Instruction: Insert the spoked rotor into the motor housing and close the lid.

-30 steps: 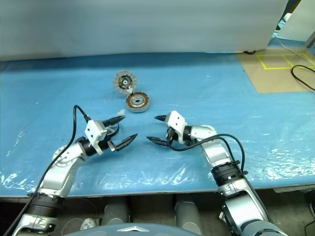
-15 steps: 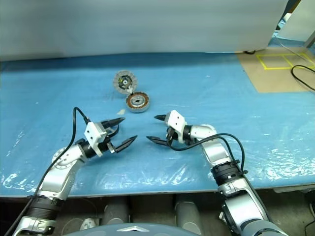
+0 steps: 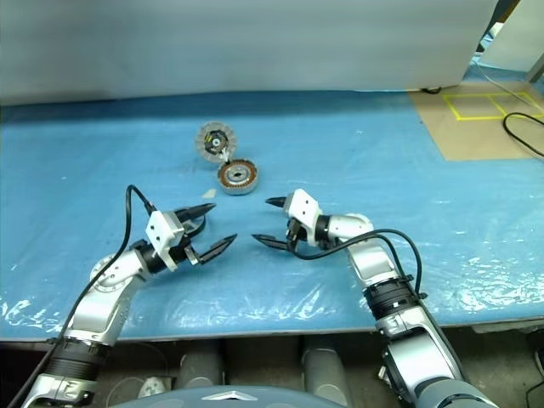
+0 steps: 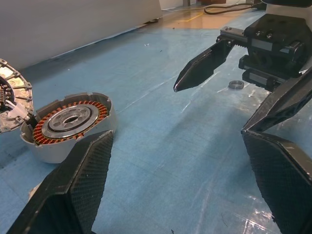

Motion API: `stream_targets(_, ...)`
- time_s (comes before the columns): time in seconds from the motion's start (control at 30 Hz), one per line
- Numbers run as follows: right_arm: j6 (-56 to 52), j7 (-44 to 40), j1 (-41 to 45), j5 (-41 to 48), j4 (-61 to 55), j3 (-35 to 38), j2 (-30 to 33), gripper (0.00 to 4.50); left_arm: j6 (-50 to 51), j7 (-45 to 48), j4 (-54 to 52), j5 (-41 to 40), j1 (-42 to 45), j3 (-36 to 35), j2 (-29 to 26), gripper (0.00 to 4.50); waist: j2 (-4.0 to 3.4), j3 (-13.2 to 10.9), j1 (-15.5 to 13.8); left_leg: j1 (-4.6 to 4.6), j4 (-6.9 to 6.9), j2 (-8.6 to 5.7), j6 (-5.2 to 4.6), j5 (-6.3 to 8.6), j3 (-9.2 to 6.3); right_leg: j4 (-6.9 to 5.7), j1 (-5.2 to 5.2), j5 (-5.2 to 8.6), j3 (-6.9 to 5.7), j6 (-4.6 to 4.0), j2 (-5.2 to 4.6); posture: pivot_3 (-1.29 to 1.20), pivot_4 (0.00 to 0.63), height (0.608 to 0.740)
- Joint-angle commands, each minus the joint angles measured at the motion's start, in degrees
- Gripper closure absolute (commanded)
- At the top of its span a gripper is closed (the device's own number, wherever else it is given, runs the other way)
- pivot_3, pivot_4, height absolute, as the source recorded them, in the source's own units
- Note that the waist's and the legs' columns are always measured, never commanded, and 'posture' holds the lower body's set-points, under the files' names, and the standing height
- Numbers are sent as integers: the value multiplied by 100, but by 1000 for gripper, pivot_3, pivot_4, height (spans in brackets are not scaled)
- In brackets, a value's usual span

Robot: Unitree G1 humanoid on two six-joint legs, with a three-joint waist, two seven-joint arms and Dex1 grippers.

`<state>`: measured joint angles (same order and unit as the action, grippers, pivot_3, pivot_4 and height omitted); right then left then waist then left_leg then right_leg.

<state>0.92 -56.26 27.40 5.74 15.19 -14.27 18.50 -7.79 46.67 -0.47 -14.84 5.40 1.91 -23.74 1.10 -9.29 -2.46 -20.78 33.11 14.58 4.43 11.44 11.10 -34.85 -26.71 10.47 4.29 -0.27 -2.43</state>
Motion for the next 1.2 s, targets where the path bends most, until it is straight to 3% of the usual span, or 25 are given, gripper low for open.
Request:
stream_targets(0.03,143,-140,227,42,25,-41,-49,0,-118,-9,-182,-34,-41,-56,-23,43,0,0,6,0,0,0,-1,0,0,0,0,0,0,0,0,0,150,740)
stream_targets(0.17,261,-339,599,-107,290,-165,-18,0,-124,-9,-164,-21,-41,-45,-19,43,0,0,11,1,0,0,-2,1,0,-1,0,0,0,0,0,0,150,740)
stream_targets(0.47,795,-1032,3230,-1016,2675,-679,-74,0,-150,-43,-175,6,-76,-14,17,43,0,0,21,-3,12,4,-3,1,1,-17,-9,-1,-2,-6,-1,0,150,740)
stream_targets(0.7,1247,-1709,4639,-1733,4431,-1159,-463,0,-122,-65,-247,21,-142,-2,16,43,-1,-1,8,-22,14,25,-9,2,-4,-46,-25,20,-38,-41,-1,0,150,740)
stream_targets(0.9,1505,-1026,5332,-2362,5489,-1334,-953,0,-92,-101,-318,37,-201,7,-9,43,-6,-3,24,-27,22,37,-8,3,-7,-82,-43,33,-53,-62,-1,0,150,740)
stream_targets(1.2,1615,-300,5493,-2994,5992,-1424,-1195,0,-92,-156,-386,61,-359,0,-36,43,-9,-5,-1,-39,24,44,-7,3,-7,-83,-40,41,-100,-75,-18,0,150,740)
